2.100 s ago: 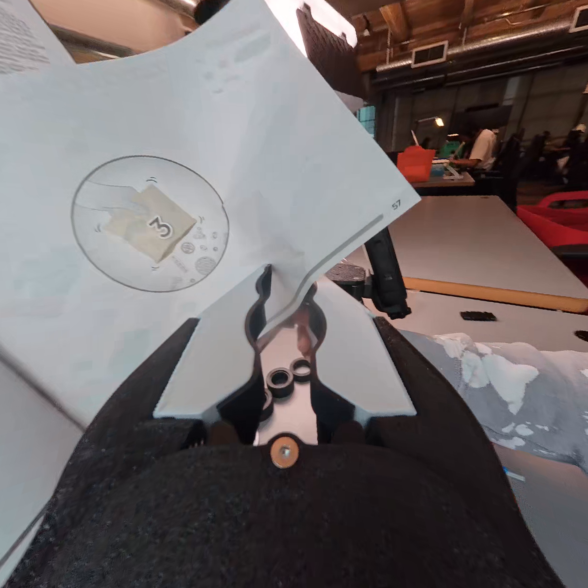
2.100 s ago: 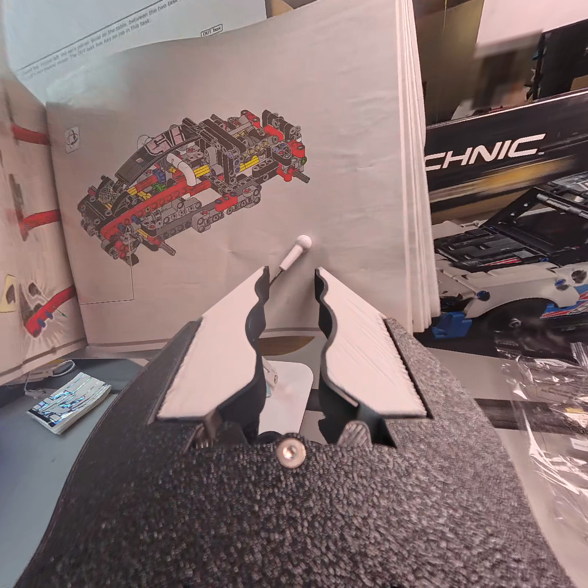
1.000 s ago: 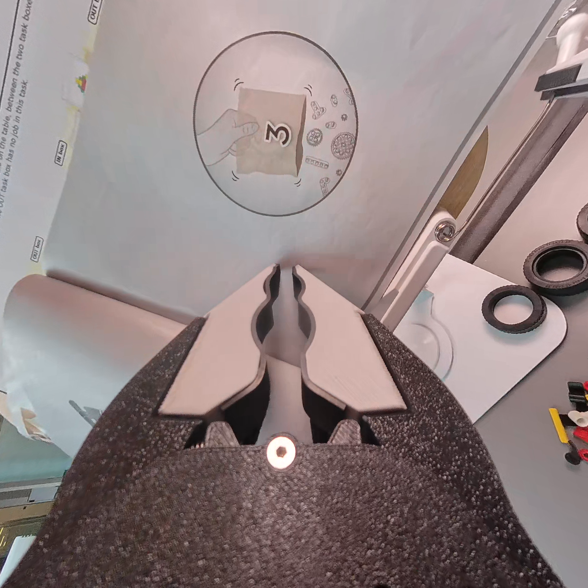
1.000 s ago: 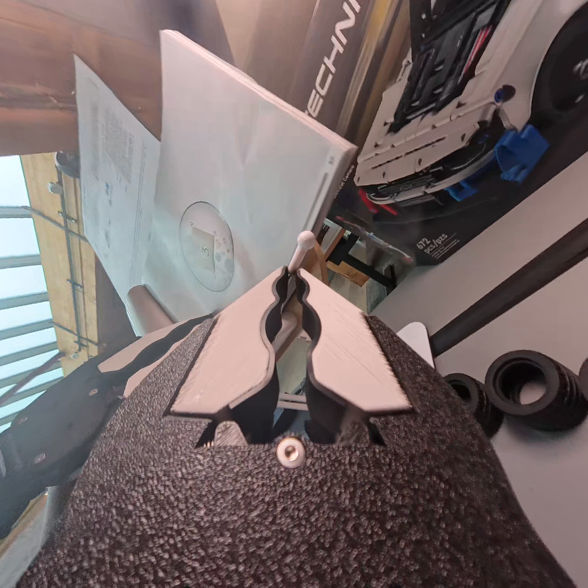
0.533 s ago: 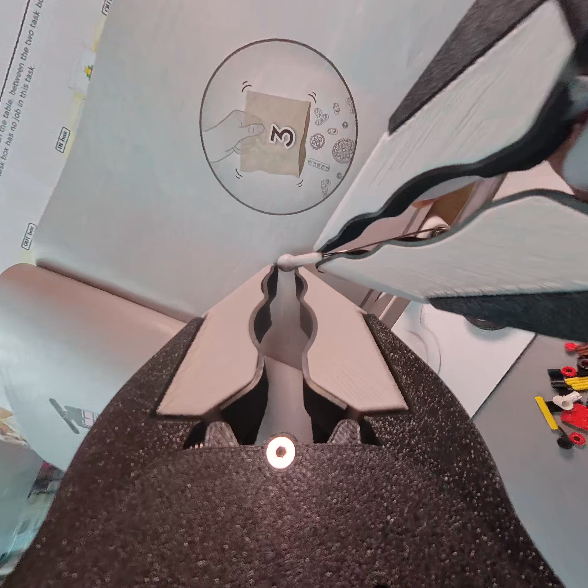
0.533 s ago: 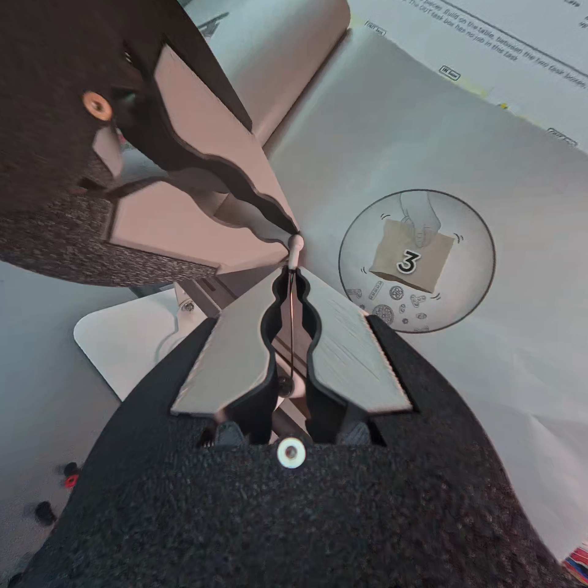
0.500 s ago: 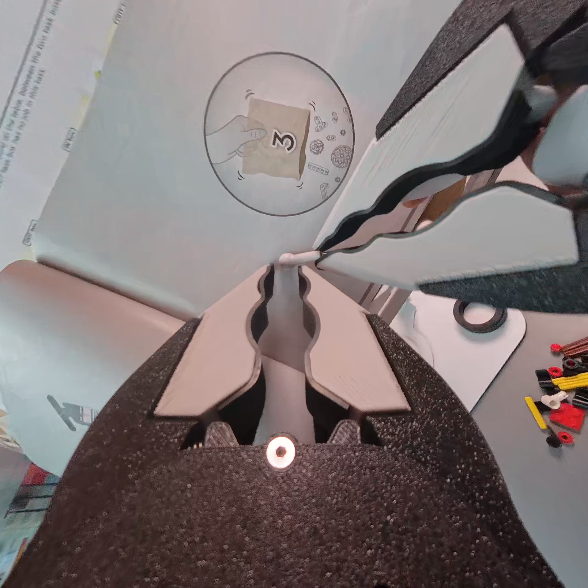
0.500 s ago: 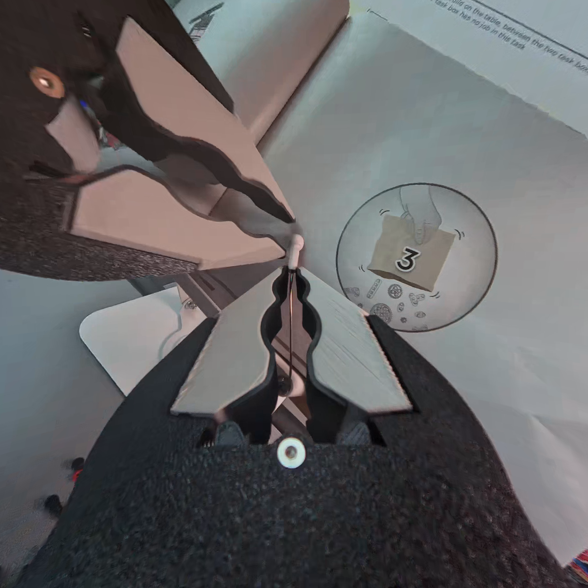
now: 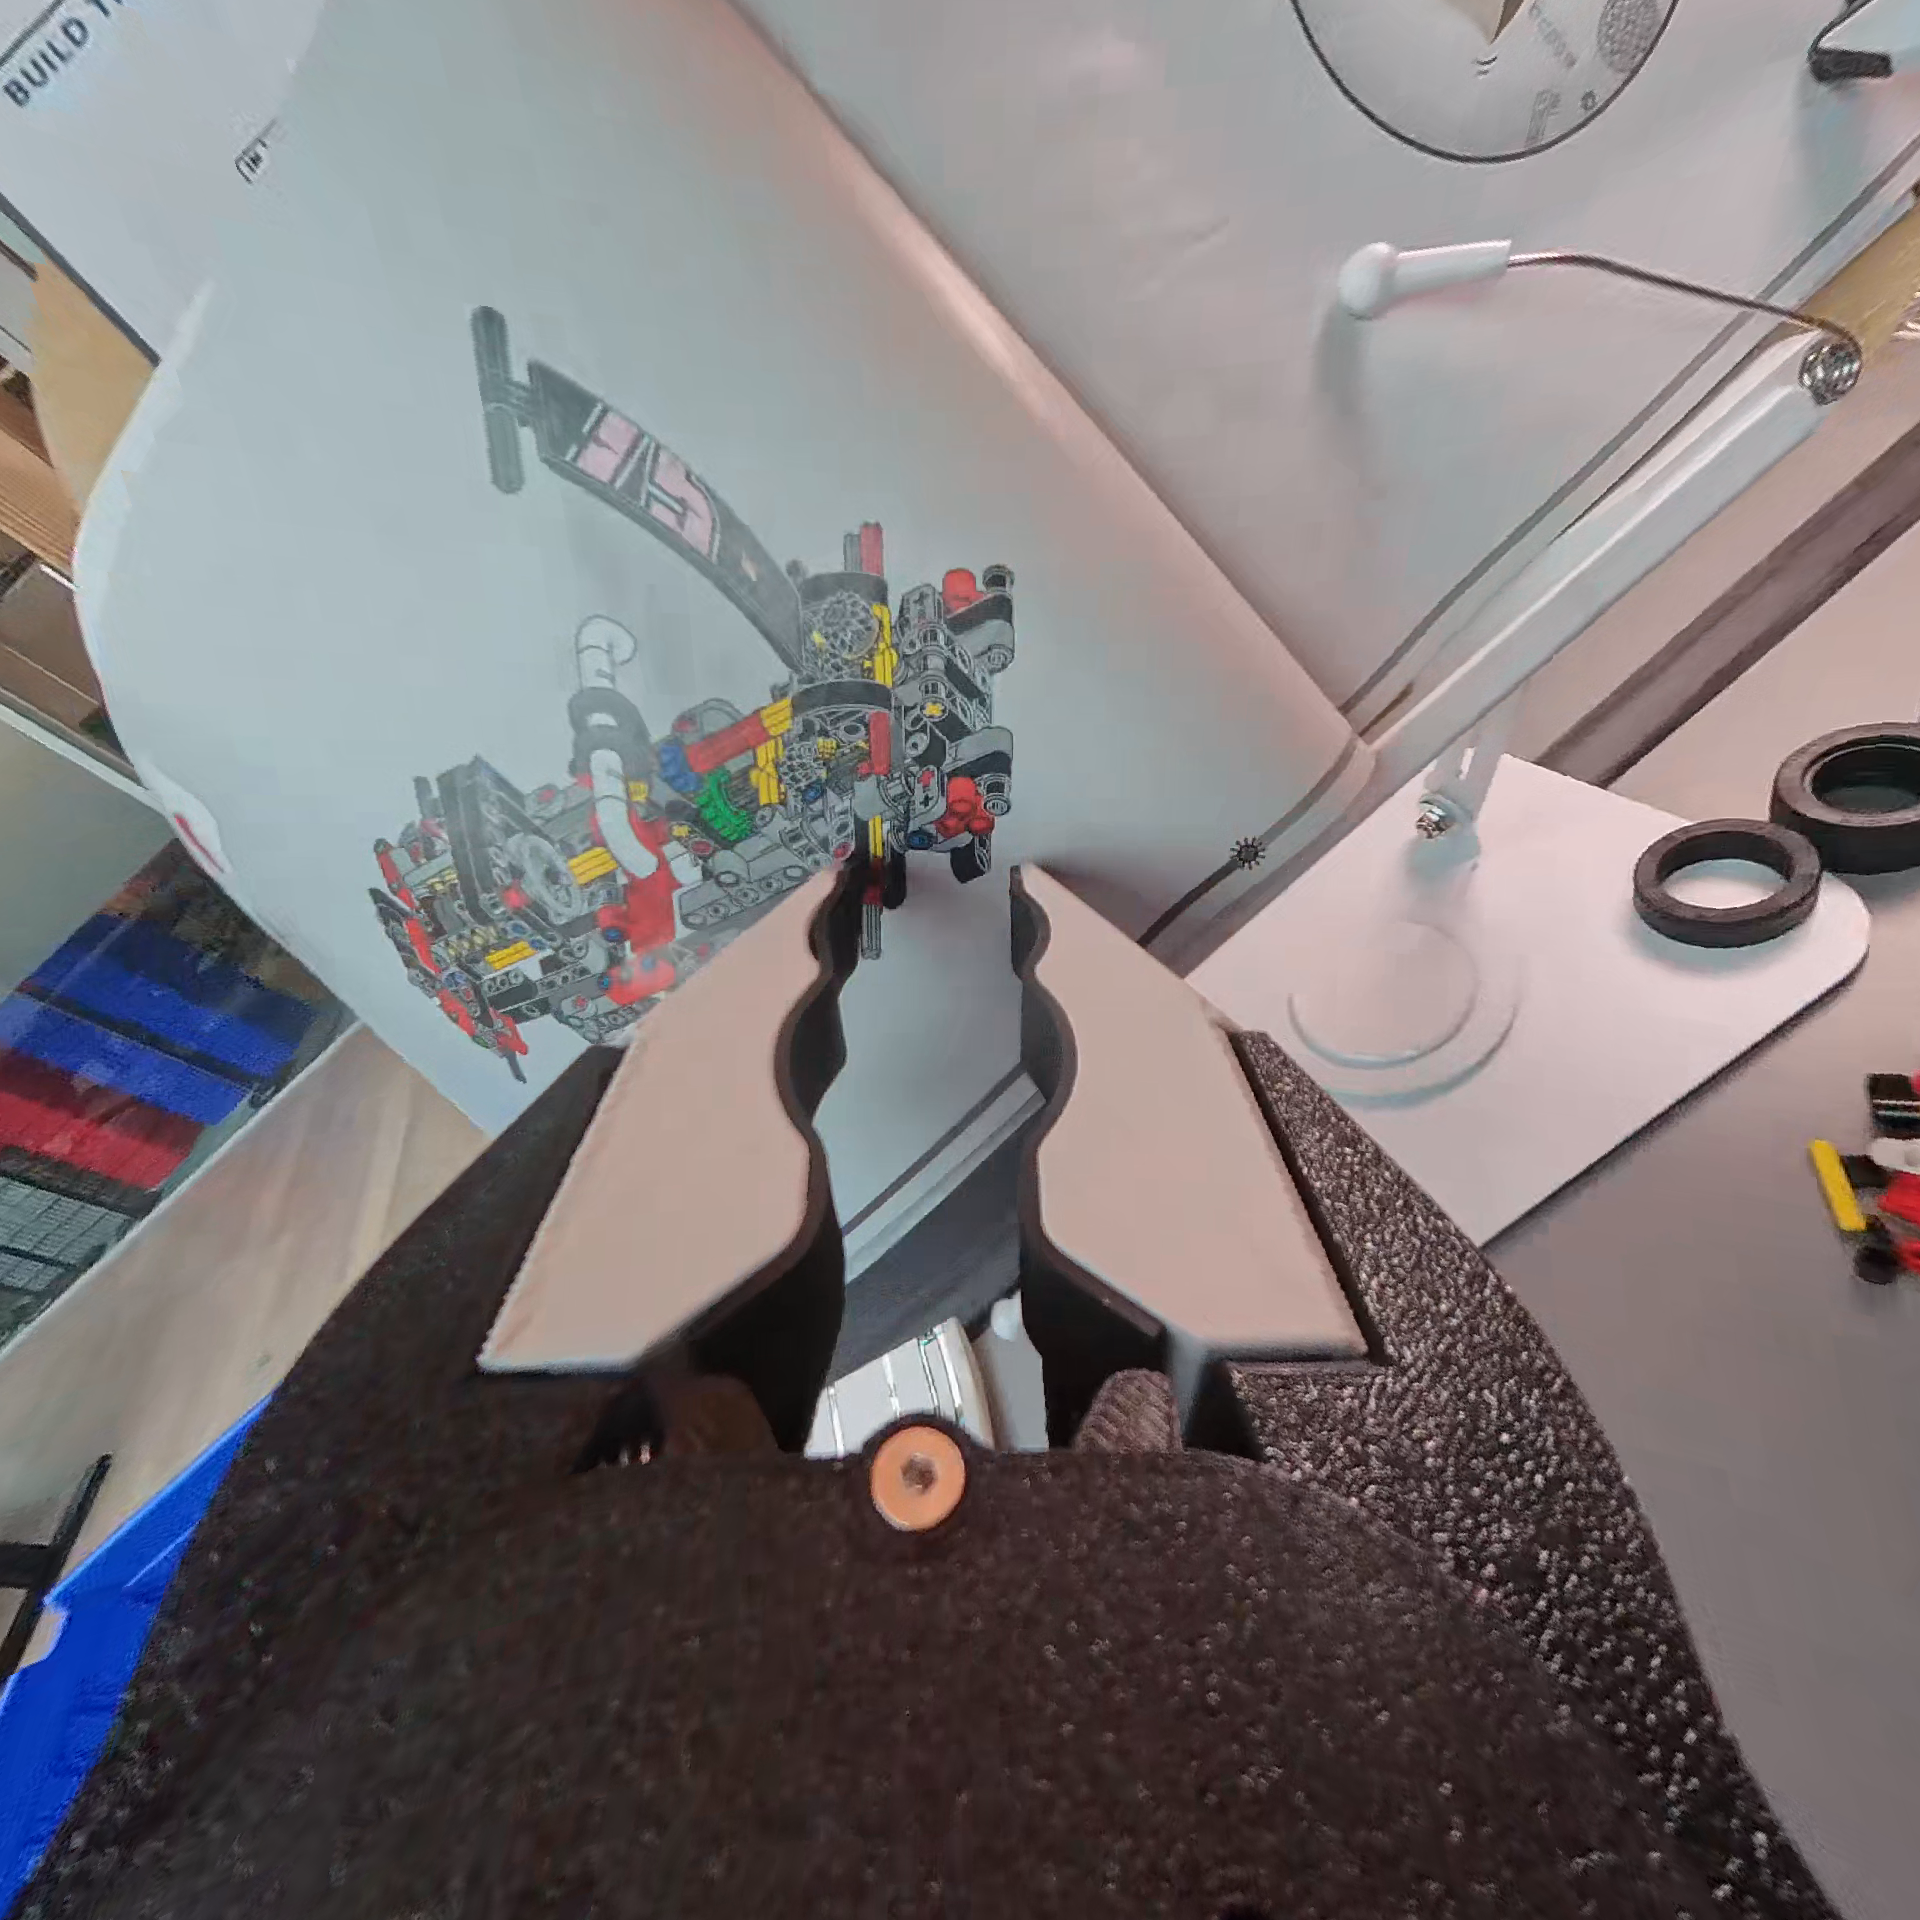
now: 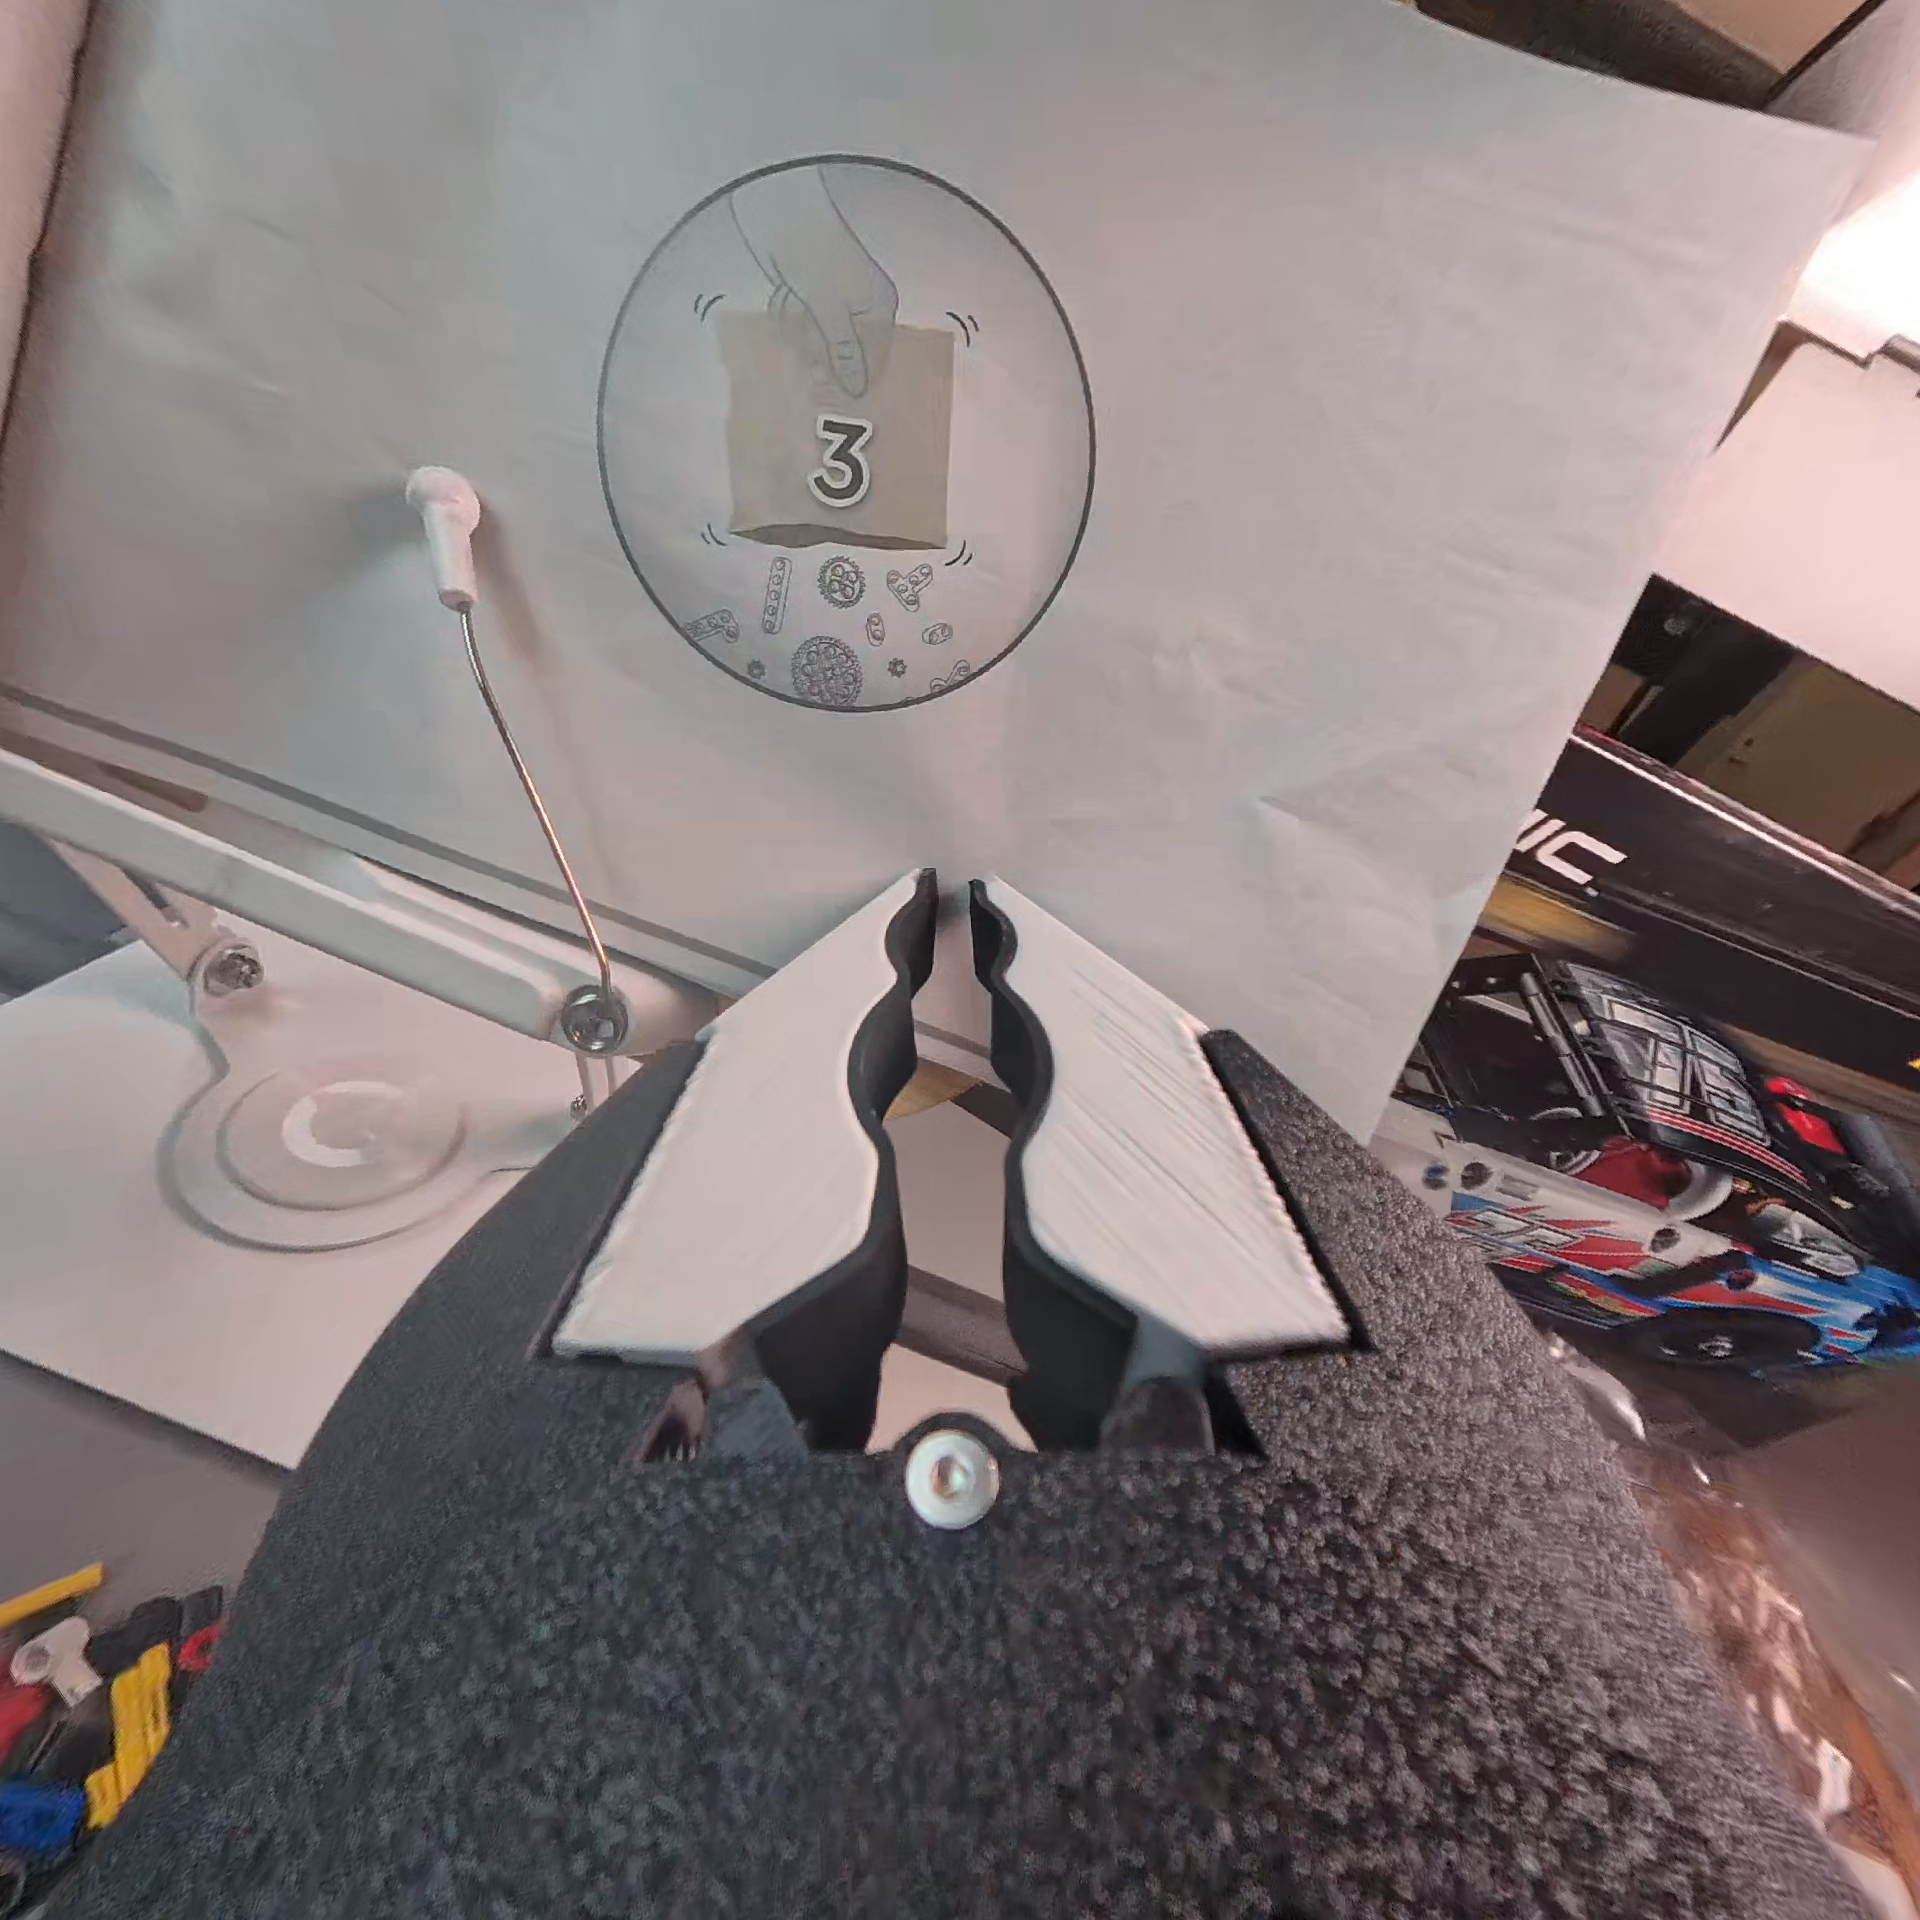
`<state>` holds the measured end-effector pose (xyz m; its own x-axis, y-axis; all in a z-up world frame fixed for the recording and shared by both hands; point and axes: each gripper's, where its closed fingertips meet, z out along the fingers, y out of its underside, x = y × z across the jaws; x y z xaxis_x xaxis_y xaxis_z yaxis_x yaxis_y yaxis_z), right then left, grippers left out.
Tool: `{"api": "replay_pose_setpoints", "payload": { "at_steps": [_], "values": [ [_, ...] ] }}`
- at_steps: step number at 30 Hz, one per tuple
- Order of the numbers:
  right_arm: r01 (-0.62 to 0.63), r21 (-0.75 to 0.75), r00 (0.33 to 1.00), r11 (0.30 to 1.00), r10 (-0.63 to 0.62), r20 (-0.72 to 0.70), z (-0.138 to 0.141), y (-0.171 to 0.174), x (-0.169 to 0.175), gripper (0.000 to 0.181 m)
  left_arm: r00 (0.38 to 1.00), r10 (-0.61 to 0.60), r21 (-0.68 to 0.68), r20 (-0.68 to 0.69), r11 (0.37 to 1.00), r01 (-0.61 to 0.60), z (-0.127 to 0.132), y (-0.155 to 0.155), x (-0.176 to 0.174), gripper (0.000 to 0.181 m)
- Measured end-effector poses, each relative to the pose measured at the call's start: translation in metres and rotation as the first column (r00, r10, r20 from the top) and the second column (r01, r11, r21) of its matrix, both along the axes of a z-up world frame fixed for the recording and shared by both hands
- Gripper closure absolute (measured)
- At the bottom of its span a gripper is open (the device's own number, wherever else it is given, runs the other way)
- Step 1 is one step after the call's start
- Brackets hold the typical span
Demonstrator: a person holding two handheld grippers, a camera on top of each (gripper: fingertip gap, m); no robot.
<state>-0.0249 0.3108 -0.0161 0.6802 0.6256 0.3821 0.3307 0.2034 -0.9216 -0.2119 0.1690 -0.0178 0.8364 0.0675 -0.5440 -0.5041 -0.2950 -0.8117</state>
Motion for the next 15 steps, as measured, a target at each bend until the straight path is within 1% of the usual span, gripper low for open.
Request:
{"api": "replay_pose_setpoints", "payload": {
  "at_steps": [2, 4, 6, 7, 10, 11, 13, 14, 15],
  "values": [
    [0.001, -0.042, 0.999, 0.999, -0.003, -0.040, 0.000, 0.011, -0.001, 0.175, 0.999, 0.009, 0.009, -0.036, 1.000, -0.009, 0.006, 0.004, -0.002, 0.150],
    [-0.005, -0.084, 0.998, 0.996, 0.000, -0.067, -0.001, 0.015, -0.002, 0.176, 0.993, 0.027, 0.033, -0.112, 0.999, -0.023, 0.016, 0.007, -0.003, 0.156],
    [-0.017, -0.100, 0.998, 0.995, 0.011, -0.064, 0.000, 0.011, -0.001, 0.177, 0.990, 0.024, 0.013, -0.140, 1.000, -0.023, 0.016, 0.010, -0.004, 0.159],
    [-0.035, -0.101, 0.998, 0.994, 0.030, -0.051, -0.001, 0.007, -0.002, 0.179, 0.988, 0.023, 0.006, -0.154, 1.000, -0.022, 0.015, 0.011, -0.005, 0.159],
    [-0.026, -0.093, 0.999, 0.995, 0.029, 0.028, -0.011, 0.004, -0.001, 0.181, 0.978, 0.033, 0.028, -0.207, 0.999, -0.027, 0.014, 0.016, -0.010, 0.159],
    [-0.027, -0.094, 0.999, 0.995, 0.031, 0.044, -0.013, 0.003, 0.000, 0.181, 0.975, 0.034, 0.042, -0.220, 0.999, -0.025, 0.013, 0.018, -0.011, 0.162],
    [-0.061, -0.160, 0.997, 0.985, 0.069, 0.044, -0.016, -0.001, 0.000, 0.181, 0.968, 0.039, 0.068, -0.248, 0.997, -0.023, 0.011, 0.020, -0.013, 0.171],
    [-0.076, -0.200, 0.996, 0.977, 0.085, 0.038, -0.016, -0.002, 0.002, 0.180, 0.962, 0.061, 0.082, -0.265, 0.996, -0.041, 0.013, 0.019, -0.017, 0.171],
    [-0.073, -0.205, 0.997, 0.976, 0.079, 0.023, -0.010, 0.000, 0.006, 0.171, 0.961, 0.071, 0.085, -0.268, 0.995, -0.050, 0.014, 0.020, -0.019, 0.171]
  ]
}}
